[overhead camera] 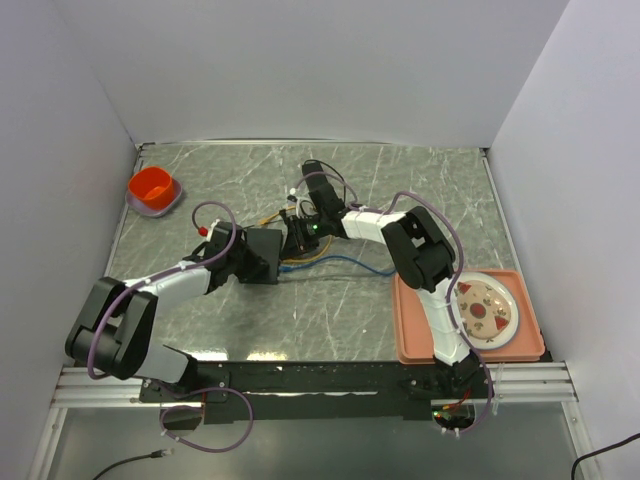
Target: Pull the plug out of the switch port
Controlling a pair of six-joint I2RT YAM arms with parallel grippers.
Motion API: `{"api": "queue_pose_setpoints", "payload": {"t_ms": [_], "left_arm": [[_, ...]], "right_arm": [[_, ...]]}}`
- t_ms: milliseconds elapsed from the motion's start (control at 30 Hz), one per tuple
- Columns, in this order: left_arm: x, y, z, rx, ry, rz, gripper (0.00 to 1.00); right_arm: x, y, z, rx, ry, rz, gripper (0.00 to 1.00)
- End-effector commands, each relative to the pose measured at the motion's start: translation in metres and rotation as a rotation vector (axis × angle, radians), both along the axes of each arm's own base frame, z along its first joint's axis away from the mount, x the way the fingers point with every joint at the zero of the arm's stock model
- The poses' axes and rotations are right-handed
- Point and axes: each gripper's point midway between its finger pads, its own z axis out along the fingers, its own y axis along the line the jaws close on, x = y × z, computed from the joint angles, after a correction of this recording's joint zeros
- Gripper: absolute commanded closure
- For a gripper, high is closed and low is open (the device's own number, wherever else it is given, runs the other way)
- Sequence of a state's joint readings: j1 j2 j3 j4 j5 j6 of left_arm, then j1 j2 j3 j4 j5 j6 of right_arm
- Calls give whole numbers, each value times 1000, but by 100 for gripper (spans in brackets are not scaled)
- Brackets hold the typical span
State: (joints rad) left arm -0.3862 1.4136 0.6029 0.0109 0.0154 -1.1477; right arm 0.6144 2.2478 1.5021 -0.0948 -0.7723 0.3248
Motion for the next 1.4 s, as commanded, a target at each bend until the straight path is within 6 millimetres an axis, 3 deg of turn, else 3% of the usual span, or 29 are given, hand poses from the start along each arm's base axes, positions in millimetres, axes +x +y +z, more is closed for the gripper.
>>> {"api": "queue_pose_setpoints", "payload": {"t_ms": [0,333,567,767,1000,1367], "left_arm": [[5,-4,3,-20,3,3,99],[8,-6,1,-24,3,1,99],[10,-10,2,-42,1,-6,99],[16,-16,16,-32,-44,-29,99],[16,-33,19,-3,-60,-78,99],[11,-35,-3,53,15,-110,99]], "right_arm": [[-21,-14,-46,-134,95,-1,79],[-25,-17,-54,-153,117,1,100],[-28,-23,-59,-179,116,4,100],[-28,-25,-63,-191,114,0,100],[-29,-25,-66,-198,119,1,100],[-29,-28,-65,-207,118,-7,100]]}}
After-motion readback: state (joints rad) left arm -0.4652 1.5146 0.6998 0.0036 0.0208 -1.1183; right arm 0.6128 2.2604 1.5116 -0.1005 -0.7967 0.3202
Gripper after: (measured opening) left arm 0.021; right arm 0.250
